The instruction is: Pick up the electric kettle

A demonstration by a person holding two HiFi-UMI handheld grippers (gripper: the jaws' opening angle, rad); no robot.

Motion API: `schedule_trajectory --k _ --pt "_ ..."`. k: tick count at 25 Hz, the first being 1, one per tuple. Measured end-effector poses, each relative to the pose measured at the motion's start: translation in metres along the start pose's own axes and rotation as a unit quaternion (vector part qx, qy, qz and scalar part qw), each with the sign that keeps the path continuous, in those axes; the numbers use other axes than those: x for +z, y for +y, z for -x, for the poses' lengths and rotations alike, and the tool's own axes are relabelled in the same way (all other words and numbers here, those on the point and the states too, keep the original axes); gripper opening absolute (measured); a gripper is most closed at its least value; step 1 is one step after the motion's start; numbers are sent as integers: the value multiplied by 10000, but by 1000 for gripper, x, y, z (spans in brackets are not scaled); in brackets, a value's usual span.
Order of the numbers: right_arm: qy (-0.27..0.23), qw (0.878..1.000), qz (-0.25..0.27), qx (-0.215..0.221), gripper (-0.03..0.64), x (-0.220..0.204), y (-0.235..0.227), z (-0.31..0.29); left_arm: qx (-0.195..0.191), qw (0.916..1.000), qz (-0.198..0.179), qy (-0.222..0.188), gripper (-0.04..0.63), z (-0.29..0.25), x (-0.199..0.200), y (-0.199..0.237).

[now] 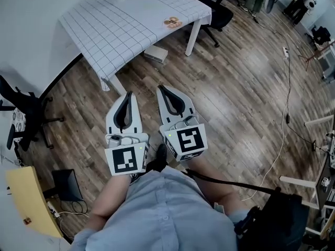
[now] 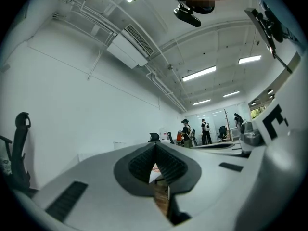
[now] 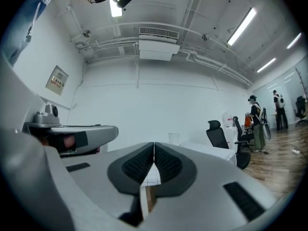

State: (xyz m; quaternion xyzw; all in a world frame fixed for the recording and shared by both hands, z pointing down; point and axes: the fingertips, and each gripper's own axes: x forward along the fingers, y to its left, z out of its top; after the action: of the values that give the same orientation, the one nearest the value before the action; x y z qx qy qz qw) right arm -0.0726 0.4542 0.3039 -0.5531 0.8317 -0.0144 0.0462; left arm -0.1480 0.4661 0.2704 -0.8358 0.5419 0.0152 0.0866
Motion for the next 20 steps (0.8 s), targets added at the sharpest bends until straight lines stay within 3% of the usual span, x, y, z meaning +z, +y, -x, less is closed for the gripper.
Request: schedule_trajectory --k 11,20 --pt "-52 9998 179 -18 3 27 -61 -99 67 9998 -7 -184 0 -111 4 40" --pt "18 9995 283 145 3 15 -131 -183 246 9997 -4 29 0 -217 -30 51"
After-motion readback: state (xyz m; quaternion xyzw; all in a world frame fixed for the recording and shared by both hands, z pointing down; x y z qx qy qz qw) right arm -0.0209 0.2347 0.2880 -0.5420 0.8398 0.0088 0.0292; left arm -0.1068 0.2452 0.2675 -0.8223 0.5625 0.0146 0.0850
